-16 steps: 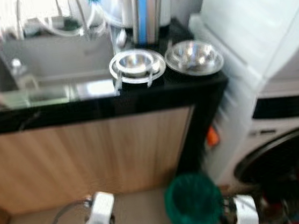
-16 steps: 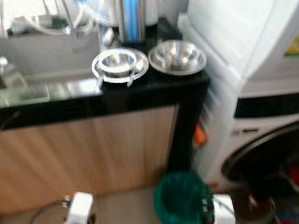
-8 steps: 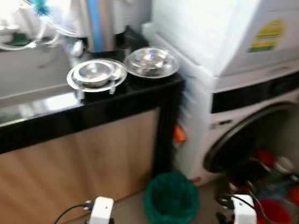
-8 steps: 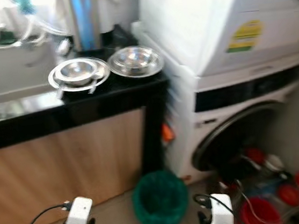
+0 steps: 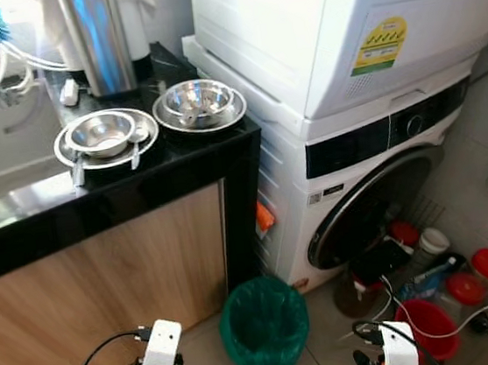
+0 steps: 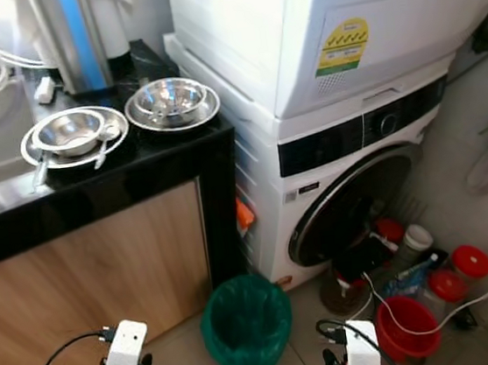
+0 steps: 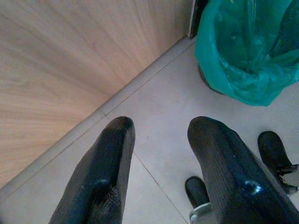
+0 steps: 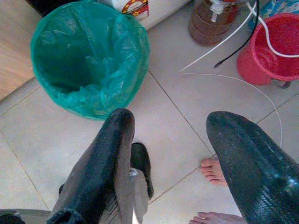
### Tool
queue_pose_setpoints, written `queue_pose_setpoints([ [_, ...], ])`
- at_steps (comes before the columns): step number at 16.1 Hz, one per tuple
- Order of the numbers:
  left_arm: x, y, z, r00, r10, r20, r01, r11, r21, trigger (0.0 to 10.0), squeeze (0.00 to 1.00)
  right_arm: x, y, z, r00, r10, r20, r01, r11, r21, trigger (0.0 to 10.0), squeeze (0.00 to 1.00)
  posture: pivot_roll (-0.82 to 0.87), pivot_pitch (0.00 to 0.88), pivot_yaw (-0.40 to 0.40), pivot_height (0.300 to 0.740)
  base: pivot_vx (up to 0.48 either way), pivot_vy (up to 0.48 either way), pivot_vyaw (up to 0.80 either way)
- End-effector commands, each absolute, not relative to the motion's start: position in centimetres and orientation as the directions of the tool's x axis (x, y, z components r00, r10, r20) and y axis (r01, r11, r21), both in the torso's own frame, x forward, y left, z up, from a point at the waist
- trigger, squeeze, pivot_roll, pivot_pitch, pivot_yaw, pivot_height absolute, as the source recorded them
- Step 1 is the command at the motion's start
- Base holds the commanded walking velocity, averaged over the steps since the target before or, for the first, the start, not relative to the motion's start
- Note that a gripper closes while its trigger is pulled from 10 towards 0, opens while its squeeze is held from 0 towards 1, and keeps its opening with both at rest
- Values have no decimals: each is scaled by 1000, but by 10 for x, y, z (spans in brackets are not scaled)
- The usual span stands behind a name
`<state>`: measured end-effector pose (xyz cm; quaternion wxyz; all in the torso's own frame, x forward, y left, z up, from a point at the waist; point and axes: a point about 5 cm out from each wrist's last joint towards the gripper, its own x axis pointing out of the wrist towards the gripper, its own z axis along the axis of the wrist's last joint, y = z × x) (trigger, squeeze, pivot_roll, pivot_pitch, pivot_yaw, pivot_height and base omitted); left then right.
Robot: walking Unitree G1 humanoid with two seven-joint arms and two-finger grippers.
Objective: Kitchen organization
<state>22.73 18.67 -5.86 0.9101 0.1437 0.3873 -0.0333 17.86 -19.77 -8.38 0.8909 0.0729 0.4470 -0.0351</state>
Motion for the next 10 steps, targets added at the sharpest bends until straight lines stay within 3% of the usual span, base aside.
queue_pose_setpoints([
  [1, 225, 185, -61, 687, 48, -725, 176, 957, 231, 10000, 0, 181, -200, -82, 602, -3, -798, 127, 988, 92, 10000, 0, -12, 0, -65, 740, 0, 0, -519],
  [6, 224, 184, -61, 684, 44, -728, 190, 953, 237, 10000, 0, 182, -200, -82, 606, -5, -796, 130, 987, 92, 10000, 0, -11, 0, -65, 740, 0, 0, 0],
  [9, 223, 185, -62, 682, 50, -730, 183, 954, 236, 10000, 0, 181, -199, -83, 602, -1, -798, 131, 987, 97, 10000, 0, -12, 0, -64, 740, 0, -469, -700],
  [10, 224, 184, -61, 684, 47, -728, 186, 954, 236, 10000, 0, 181, -199, -83, 601, 0, -800, 130, 987, 98, 10000, 0, -12, 0, -64, 740, 0, 0, -756],
])
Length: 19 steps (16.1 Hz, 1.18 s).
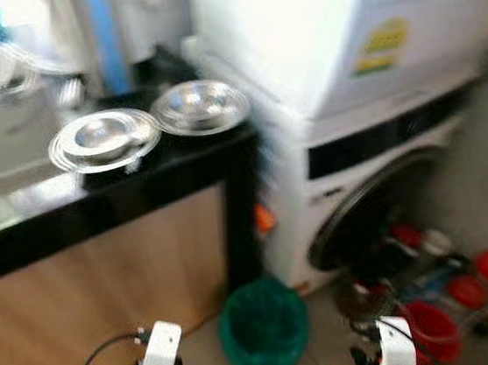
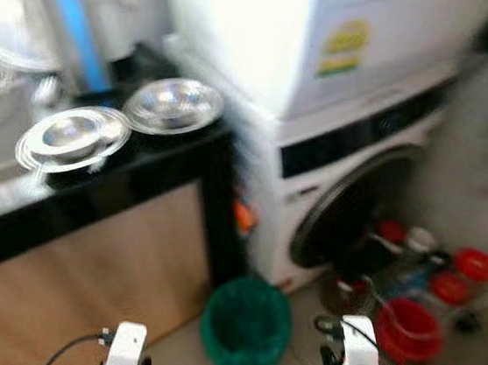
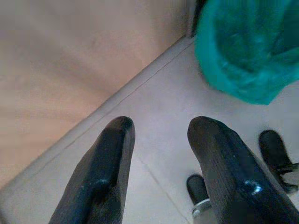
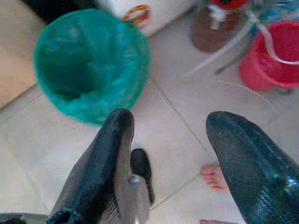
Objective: Kitchen organization
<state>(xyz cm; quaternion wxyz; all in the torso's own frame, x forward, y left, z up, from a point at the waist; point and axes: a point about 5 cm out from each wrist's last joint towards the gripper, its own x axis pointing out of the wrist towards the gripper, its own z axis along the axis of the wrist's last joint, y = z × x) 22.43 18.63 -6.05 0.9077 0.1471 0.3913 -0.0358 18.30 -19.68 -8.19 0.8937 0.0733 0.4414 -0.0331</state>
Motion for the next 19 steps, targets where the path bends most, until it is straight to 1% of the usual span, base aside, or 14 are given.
queue_pose_setpoints([
  [1, 224, 184, -61, 683, 48, -729, 180, 956, 232, 10000, 0, 181, -199, -83, 600, 0, -800, 129, 987, 97, 10000, 0, -12, 0, -64, 740, 0, 0, -731],
  [2, 223, 184, -62, 679, 46, -733, 180, 957, 227, 10000, 0, 181, -199, -83, 601, -2, -799, 130, 987, 95, 10000, 0, -13, 0, -63, 740, 0, 0, -631],
  [11, 225, 184, -61, 684, 45, -728, 153, 967, 203, 10000, 0, 182, -199, -82, 610, -1, -793, 141, 984, 106, 10000, 0, -11, 0, -64, 740, 0, 0, 0],
  [17, 223, 184, -62, 681, 40, -731, 163, 965, 205, 10000, 0, 182, -199, -82, 612, 1, -791, 140, 984, 110, 10000, 0, -11, 0, -64, 740, 0, 259, 0],
  [18, 223, 184, -62, 680, 39, -732, 166, 964, 206, 10000, 0, 181, -199, -82, 608, 2, -794, 142, 983, 112, 10000, 0, -10, 0, -64, 740, 0, 262, -788],
  [19, 223, 184, -62, 681, 39, -732, 167, 964, 206, 10000, 0, 181, -199, -82, 608, 2, -794, 136, 985, 107, 10000, 0, -10, 0, -63, 740, 0, 262, 0],
])
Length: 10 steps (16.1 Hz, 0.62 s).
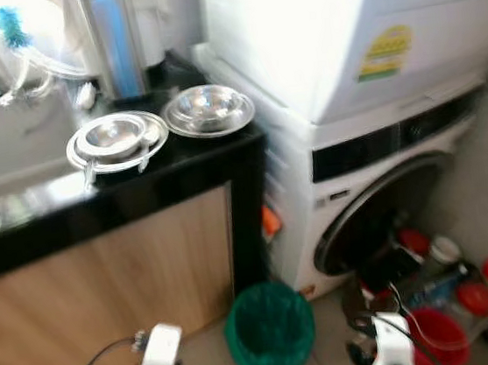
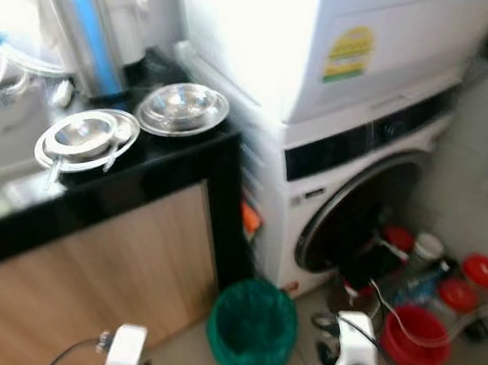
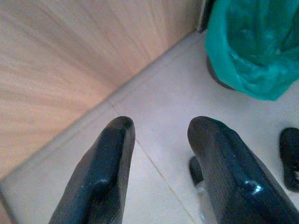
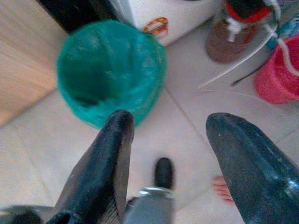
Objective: Kitchen organization
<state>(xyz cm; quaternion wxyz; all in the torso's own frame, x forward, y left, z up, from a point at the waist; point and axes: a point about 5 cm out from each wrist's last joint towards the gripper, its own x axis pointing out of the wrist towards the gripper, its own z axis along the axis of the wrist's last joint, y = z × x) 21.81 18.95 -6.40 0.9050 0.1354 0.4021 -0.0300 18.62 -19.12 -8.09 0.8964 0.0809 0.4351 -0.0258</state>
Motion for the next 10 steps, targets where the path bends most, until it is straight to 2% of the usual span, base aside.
queue_pose_setpoints([
  [1, 223, 184, -62, 681, 38, -732, 167, 964, 207, 10000, 0, 181, -199, -82, 609, 3, -793, 133, 985, 106, 10000, 0, -9, 0, -63, 740, 0, 259, 0],
  [10, 225, 185, -61, 684, 36, -729, 177, 961, 213, 10000, 0, 181, -198, -82, 613, 5, -790, 124, 987, 103, 10000, 0, -4, 0, -58, 740, 0, 262, 0],
])
